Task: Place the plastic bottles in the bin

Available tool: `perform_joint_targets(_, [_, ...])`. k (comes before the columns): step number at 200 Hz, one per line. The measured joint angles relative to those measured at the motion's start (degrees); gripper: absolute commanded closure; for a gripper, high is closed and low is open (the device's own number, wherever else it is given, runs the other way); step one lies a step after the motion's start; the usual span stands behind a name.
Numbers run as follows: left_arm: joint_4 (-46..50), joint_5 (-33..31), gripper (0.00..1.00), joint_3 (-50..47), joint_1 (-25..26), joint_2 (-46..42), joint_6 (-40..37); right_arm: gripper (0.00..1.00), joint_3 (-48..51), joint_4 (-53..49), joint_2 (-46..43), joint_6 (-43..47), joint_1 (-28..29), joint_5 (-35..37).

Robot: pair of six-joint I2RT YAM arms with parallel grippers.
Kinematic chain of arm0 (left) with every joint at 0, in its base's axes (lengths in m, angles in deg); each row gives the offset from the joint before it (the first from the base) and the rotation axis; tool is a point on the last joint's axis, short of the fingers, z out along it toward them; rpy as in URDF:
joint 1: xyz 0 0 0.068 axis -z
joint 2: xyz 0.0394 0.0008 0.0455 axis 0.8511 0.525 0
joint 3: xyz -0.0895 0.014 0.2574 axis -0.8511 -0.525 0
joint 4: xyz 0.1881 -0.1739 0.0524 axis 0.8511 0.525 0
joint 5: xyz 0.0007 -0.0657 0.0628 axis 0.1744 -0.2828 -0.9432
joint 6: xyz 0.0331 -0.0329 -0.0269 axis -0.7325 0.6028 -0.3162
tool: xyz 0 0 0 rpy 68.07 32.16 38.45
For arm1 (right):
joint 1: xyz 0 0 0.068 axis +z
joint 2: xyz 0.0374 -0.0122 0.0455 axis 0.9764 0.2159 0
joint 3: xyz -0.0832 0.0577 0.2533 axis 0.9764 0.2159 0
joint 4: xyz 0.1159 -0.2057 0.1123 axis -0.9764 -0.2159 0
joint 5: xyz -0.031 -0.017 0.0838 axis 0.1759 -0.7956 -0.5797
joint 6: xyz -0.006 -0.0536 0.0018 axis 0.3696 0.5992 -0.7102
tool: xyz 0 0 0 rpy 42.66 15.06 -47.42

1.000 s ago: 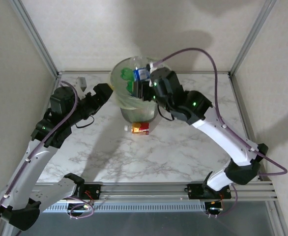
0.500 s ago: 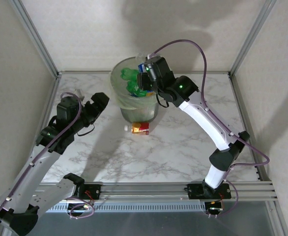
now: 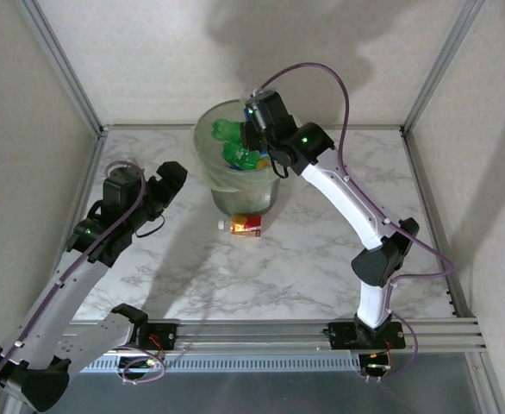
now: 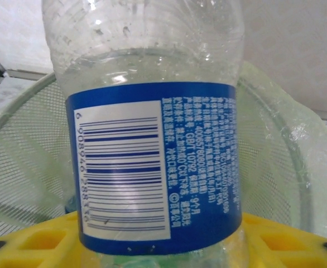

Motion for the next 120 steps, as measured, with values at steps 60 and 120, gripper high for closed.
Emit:
perform_joint_targets(60, [0.7,0.0,0.13,0.0,-1.8,1.3,-0.2,0.16,-4.2,-1.6,2.9,0.8,-2.2,2.1])
perform_joint_targets(120, [0.6,0.3,0.14,-1.4,-2.1,1.1,-0.1,0.24,-1.0,-0.7,-1.0,-0.3,-2.0,0.5])
